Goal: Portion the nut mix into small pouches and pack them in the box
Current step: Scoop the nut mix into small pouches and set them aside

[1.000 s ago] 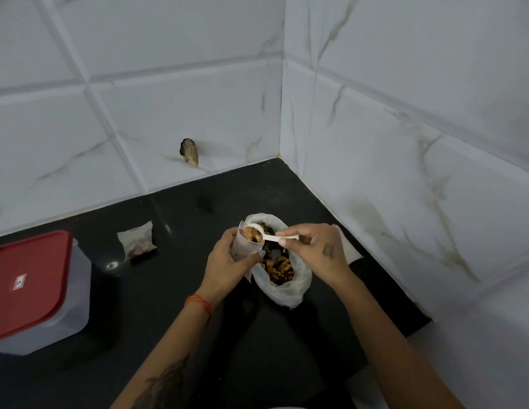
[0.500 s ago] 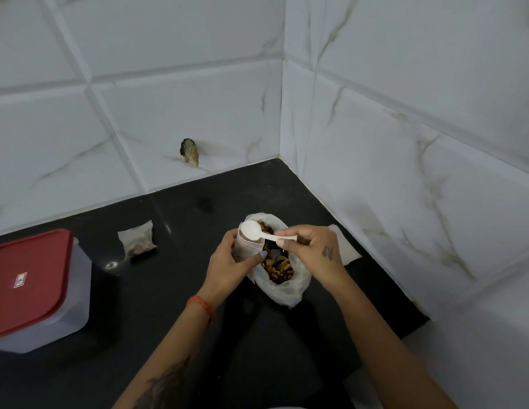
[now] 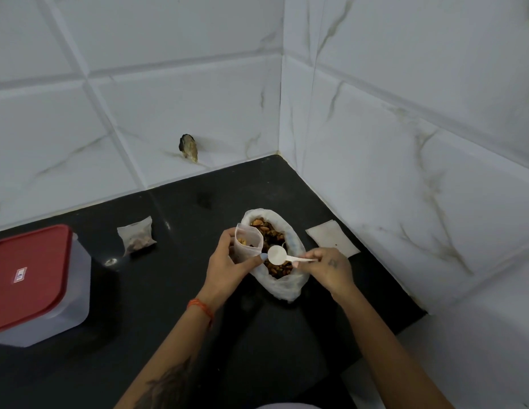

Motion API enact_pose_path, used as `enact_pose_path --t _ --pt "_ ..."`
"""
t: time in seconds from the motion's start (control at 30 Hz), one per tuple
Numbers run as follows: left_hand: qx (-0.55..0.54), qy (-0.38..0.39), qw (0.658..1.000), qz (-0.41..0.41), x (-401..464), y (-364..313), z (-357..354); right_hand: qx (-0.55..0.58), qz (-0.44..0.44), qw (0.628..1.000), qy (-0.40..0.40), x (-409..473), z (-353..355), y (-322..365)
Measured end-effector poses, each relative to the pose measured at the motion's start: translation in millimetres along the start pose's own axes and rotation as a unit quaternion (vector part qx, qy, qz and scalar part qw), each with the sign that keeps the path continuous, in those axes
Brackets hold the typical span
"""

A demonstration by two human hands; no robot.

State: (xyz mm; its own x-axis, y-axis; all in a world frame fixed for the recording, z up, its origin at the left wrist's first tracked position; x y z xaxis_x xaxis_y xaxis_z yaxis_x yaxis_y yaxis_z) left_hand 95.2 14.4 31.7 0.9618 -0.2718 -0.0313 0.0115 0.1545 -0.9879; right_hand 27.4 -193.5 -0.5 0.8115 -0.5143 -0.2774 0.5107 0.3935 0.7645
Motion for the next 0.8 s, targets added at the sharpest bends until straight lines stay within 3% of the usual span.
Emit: enact_pose_path --t 0.07,0.13,0.23,0.33,0.47,0.67,0.8 --pt "-0.003 -0.001 1.0 -0.005 -1 -1 0 -0.118 0.062 0.991 -0.031 0 5 12" --pt "-0.004 -0.002 1.0 -0.008 -2 -3 0 -0.156 0.106 0.981 -0.045 -1 6 24" --pt "0.0 -0.014 1.0 -0.015 -4 -7 0 -0.081 0.189 0.977 -0.053 -15 7 55" --pt "0.018 -0.033 0.999 -0.026 -8 -13 2 0.058 0.244 0.968 0.0 -36 -1 89" --pt "0.032 -0.036 0.998 -0.028 -11 -19 3 0.059 0.299 0.952 0.017 -49 -19 112" --pt "-0.081 0.026 0.996 -0.001 -15 -26 12 0.145 0.258 0.954 0.046 -36 -12 112" --pt "-0.133 -0.007 0.991 -0.01 -17 -29 23 0.221 0.195 0.95 0.104 -34 -18 108"
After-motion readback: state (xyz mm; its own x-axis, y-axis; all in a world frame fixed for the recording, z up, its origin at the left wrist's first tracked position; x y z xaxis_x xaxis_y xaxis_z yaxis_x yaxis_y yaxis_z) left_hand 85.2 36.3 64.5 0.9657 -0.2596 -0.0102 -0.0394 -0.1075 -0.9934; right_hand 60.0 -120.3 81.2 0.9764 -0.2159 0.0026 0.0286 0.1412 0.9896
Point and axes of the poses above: each hand's wrist, its own x-axis towards the middle knuckle, its own z-axis out of the back of the hand, y = z × x, the point moved 9 cm from there along x, towards the middle knuckle, and after that the axes turned 3 degrees about -y, right-handed, at the moved point
